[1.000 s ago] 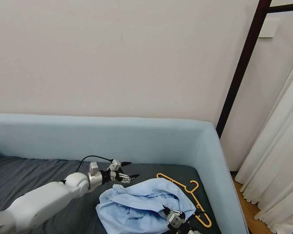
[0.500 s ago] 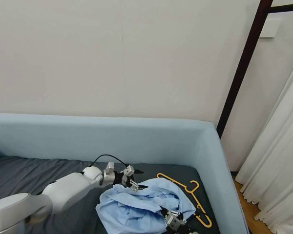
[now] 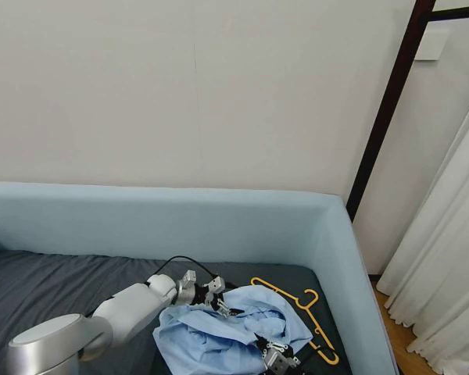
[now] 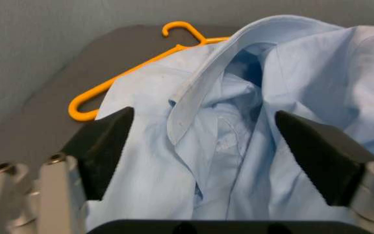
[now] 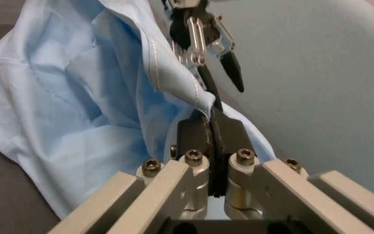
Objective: Pick up the clothes from the sofa and hang them on the clothes hanger.
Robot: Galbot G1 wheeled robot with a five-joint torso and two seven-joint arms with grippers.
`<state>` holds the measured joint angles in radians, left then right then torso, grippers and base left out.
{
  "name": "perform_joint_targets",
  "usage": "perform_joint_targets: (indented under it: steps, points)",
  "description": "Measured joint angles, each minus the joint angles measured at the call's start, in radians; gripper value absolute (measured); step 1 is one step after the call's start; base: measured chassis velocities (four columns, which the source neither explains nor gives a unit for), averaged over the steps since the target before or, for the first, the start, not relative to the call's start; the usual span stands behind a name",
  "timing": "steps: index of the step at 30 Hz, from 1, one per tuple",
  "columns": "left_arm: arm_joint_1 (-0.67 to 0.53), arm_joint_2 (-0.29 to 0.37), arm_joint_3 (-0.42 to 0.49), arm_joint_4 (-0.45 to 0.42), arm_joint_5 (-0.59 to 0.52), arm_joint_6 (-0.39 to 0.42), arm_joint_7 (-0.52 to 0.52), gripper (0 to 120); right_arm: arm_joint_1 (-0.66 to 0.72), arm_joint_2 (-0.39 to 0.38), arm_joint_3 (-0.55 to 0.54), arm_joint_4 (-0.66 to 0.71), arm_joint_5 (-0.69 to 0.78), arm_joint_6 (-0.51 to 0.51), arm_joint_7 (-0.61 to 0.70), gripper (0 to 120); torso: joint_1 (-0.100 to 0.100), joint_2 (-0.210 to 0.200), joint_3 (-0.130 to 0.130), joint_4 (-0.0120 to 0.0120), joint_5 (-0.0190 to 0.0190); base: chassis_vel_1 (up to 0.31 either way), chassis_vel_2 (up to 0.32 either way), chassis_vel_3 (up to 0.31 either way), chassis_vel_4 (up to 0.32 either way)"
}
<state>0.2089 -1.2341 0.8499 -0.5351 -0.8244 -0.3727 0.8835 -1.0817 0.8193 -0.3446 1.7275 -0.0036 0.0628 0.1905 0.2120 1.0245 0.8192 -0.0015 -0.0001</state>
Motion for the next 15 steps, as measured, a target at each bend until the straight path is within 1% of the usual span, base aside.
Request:
perform_joint_targets:
  steps: [3,4,7,8,9,12,13,14,15]
  points:
    - [0.009,-0.023,-0.021,0.040,0.015,-0.006,-0.003,70,-0.005,-0.006,0.006,0.009,0.001,0.002,0.000,0,0.000,0.000,0.000,0.0000,0.0001,0.000,0.000,0.000,0.000]
    - [0.009,-0.023,-0.021,0.040,0.015,-0.006,-0.003,70,-0.005,-0.006,0.006,0.009,0.001,0.002,0.000,0,0.000,0.000,0.000,0.0000,0.0001,0.000,0.000,0.000,0.000]
    - [0.019,-0.037,-0.029,0.054,0.023,-0.006,-0.005,54,-0.013,-0.014,0.013,0.021,0.003,0.002,0.000,0,0.000,0.000,0.000,0.0000,0.0001,0.000,0.000,0.000,0.000]
    - [0.023,-0.043,-0.034,0.061,0.028,-0.006,-0.006,51,-0.015,-0.015,0.014,0.025,0.004,0.002,0.000,0,0.000,0.000,0.000,0.0000,0.0001,0.000,0.000,0.000,0.000]
    - [0.023,-0.043,-0.034,0.061,0.028,-0.006,-0.006,51,-0.015,-0.015,0.014,0.025,0.004,0.002,0.000,0,0.000,0.000,0.000,0.0000,0.0001,0.000,0.000,0.000,0.000]
    - [0.034,-0.056,-0.056,0.079,0.036,-0.007,-0.018,36,-0.020,-0.019,0.020,0.036,0.006,0.002,0.000,0,0.000,0.000,0.000,0.0000,0.0001,0.000,0.000,0.000,0.000]
    - [0.037,-0.056,-0.062,0.080,0.036,-0.009,-0.023,33,-0.023,-0.022,0.023,0.037,0.006,0.002,0.000,0,0.000,0.000,0.000,0.0000,0.0001,0.000,0.000,0.000,0.000]
    - [0.037,-0.056,-0.062,0.080,0.036,-0.009,-0.023,33,-0.023,-0.022,0.023,0.037,0.006,0.002,0.000,0,0.000,0.000,0.000,0.0000,0.0001,0.000,0.000,0.000,0.000]
    - [0.040,-0.056,-0.069,0.080,0.036,-0.010,-0.029,28,-0.026,-0.024,0.027,0.039,0.005,0.003,0.000,0,0.000,0.000,0.000,0.0000,0.0000,0.000,0.000,0.000,0.000]
